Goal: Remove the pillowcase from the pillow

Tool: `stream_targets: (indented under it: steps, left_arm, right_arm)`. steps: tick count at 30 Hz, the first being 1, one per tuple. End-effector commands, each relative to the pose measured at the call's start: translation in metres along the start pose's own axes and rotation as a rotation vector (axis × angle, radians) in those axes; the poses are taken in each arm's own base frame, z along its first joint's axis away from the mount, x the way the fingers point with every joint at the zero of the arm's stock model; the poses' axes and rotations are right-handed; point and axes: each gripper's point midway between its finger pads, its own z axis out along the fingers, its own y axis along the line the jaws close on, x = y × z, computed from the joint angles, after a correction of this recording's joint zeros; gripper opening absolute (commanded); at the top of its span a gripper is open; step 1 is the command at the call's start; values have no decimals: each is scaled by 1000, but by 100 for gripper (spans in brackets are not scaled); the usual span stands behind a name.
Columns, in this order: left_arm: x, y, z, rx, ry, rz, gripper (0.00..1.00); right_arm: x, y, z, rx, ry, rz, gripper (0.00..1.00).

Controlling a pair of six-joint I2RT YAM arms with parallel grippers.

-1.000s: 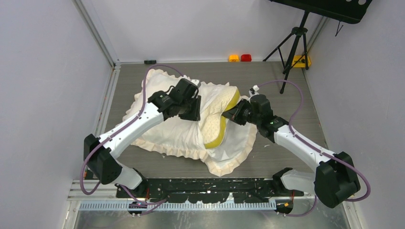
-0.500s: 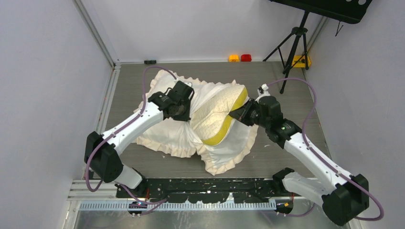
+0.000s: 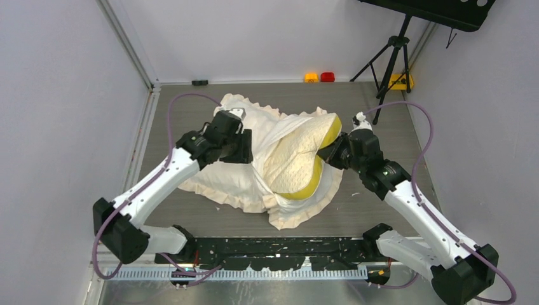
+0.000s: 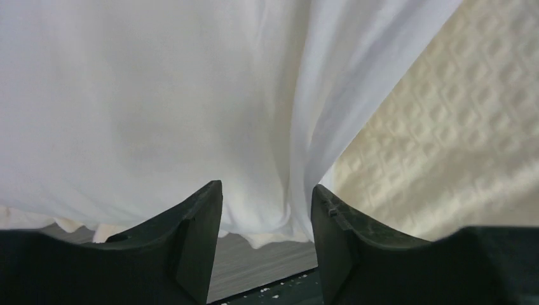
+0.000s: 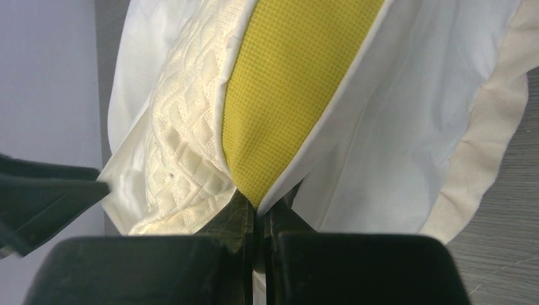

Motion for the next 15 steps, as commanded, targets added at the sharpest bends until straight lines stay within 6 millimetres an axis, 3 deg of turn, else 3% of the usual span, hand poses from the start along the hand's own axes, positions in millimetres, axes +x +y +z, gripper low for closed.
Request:
stream_targets:
  steps: [1, 4, 7, 15]
  left_arm:
    - [15, -20, -43, 192, 22, 6, 60]
    - [30, -54, -62, 398, 51, -26, 67]
    - [49, -79, -69, 491, 54, -11, 71]
    - [81, -115, -70, 587, -23, -43, 79]
  right_arm:
    - [-32, 29, 2, -76, -76, -32, 0]
    - [-27, 40, 7, -131, -39, -26, 0]
    - [-29, 53, 11, -185, -33, -8, 0]
    - [-42, 88, 10, -306, -33, 21, 0]
